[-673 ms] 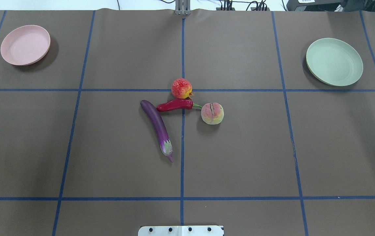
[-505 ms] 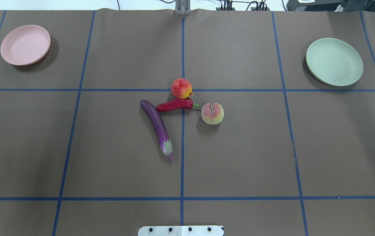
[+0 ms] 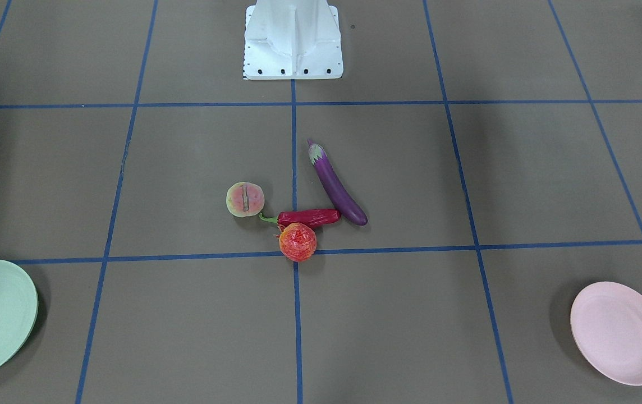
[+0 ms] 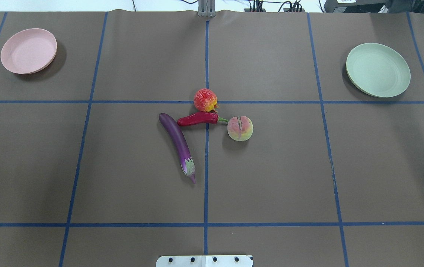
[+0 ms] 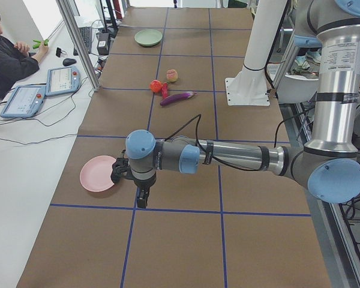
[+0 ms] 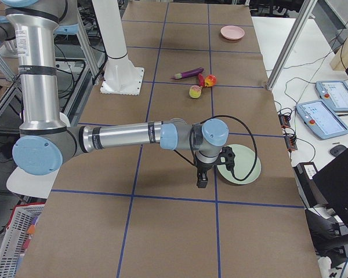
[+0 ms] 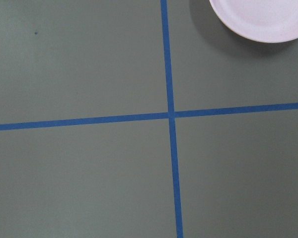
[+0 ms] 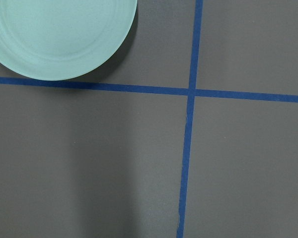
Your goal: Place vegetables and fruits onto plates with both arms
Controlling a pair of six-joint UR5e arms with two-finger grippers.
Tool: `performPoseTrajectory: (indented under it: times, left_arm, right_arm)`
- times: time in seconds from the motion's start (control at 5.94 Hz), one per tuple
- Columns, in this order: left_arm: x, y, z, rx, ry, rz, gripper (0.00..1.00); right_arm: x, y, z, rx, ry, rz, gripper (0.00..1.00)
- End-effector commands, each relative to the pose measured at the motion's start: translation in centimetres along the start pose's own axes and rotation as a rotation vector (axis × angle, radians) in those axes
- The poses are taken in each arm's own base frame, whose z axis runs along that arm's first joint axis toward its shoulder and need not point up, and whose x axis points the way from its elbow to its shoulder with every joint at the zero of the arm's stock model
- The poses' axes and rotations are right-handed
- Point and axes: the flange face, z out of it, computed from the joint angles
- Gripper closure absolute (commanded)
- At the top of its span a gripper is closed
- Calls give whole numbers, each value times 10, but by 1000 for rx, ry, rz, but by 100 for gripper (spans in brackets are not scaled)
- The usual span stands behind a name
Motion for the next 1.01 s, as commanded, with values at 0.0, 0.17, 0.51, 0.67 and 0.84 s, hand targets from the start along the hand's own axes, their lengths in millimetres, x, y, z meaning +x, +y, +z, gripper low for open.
performPoseTrajectory:
  times: [0.0, 0.17, 0.51, 0.67, 0.84]
  left_arm:
    - [20, -21, -16, 37, 17, 36, 0]
    - [25, -27, -19, 41, 30, 37, 0]
    - [80, -72, -51, 103, 37, 138, 0]
    - [109, -88, -55, 110, 46, 184, 0]
    - [150, -99, -51, 63, 53, 210, 0]
  right_arm:
    - [-4, -5, -4, 14, 0, -15, 0]
    - [-5, -6, -5, 35, -1, -37, 0]
    - [-61, -50, -12, 52, 71, -145, 0]
    - [-55, -47, -4, 41, 72, -135, 0]
    - [-55, -45, -3, 38, 54, -136, 0]
